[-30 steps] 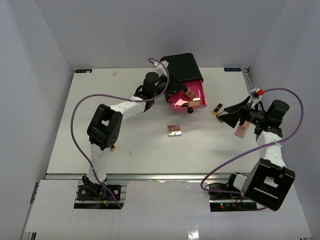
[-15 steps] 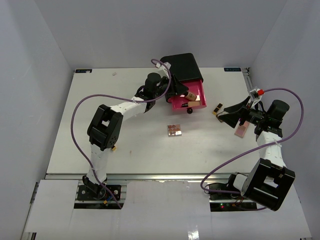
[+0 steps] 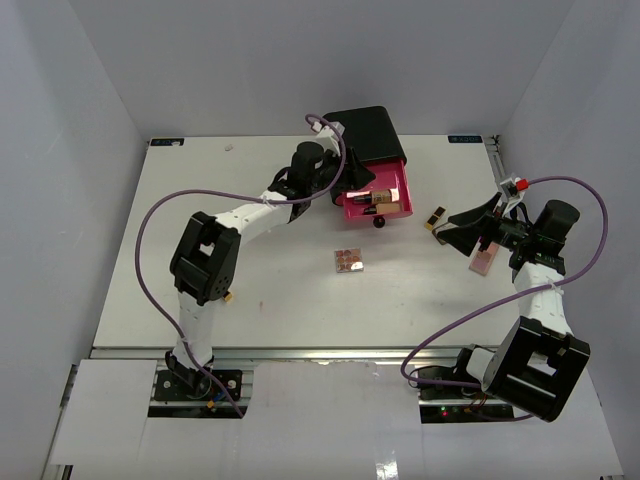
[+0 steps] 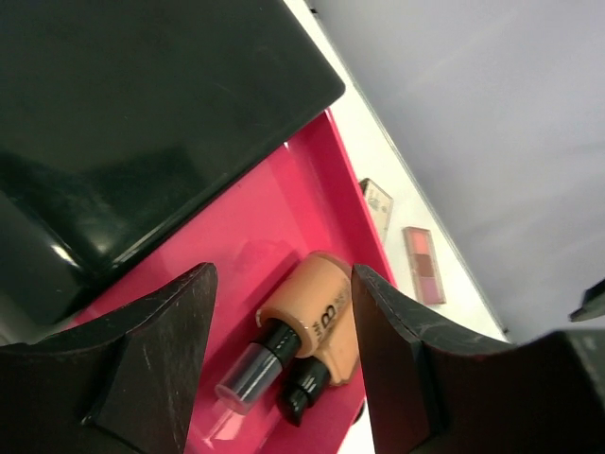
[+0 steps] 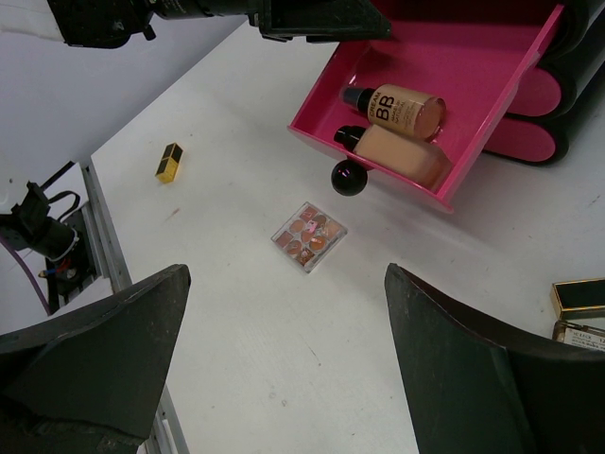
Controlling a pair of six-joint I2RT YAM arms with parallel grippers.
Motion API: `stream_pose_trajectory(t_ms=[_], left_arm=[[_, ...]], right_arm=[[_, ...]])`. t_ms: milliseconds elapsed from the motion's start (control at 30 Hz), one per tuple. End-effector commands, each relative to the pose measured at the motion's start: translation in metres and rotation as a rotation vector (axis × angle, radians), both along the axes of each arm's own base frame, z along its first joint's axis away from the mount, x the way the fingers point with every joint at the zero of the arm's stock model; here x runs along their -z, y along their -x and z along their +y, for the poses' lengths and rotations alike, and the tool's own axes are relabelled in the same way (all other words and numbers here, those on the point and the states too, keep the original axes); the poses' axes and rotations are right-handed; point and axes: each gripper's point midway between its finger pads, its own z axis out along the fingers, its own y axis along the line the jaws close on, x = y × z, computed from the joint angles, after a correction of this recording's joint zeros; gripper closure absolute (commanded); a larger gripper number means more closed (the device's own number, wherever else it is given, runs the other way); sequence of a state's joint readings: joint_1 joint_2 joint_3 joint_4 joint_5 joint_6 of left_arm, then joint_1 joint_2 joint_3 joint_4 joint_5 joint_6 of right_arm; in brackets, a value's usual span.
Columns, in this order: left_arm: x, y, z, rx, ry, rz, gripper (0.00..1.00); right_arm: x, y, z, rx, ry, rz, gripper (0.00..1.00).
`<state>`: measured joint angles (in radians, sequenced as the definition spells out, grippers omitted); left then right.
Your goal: Organize the makeup
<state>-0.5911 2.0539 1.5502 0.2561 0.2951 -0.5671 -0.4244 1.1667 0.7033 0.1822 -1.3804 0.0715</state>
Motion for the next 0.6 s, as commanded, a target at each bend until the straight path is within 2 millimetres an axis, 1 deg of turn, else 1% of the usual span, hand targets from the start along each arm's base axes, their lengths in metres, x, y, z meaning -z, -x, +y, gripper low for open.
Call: stream_pose_trajectory(t_ms=[0,100,167,267,300,367,400,467,533,567], left_arm=[[-0.068,-0.003,0.017,-0.043,-0.04,-0.161,0.31],[-0.078,0.0,0.024,-0.046,-0.074,-0.206,0.33],[-0.083,0.005,0.032,-0.042,-0.118,-0.245,0.38],[-0.091,0.021,0.045,-0.028,-0.168,-0.288,0.47],[-0.103,0.032,0.053,-0.021,-0.176,-0.316,0.48],[-0.093,0.047,0.065,0.001,-0.23,-0.312,0.5],[-0.093,0.056,0.071,0.013,-0.248,-0.315,0.5],[-0.088,0.077,0.09,0.019,-0.292,-0.295,0.51],[-0.084,0.094,0.106,0.015,-0.331,-0.297,0.48],[-0.081,0.101,0.113,0.017,-0.346,-0.295,0.44]], right_arm=[[-0.005,0.003,0.001,-0.018,0.008,-0.037,0.1],[-0.004,0.004,0.001,-0.024,0.007,-0.038,0.1],[-0.002,0.006,0.003,-0.036,0.007,-0.044,0.1],[-0.001,0.011,0.008,-0.073,0.02,-0.085,0.09],[0.0,0.014,0.014,-0.105,0.031,-0.112,0.08],[0.004,0.024,0.026,-0.168,0.054,-0.181,0.05],[0.006,0.029,0.034,-0.199,0.072,-0.223,0.02],[0.006,0.028,0.052,-0.258,0.189,-0.399,0.05],[0.012,0.032,0.071,-0.321,0.278,-0.473,0.11],[0.015,0.039,0.084,-0.376,0.308,-0.492,0.15]])
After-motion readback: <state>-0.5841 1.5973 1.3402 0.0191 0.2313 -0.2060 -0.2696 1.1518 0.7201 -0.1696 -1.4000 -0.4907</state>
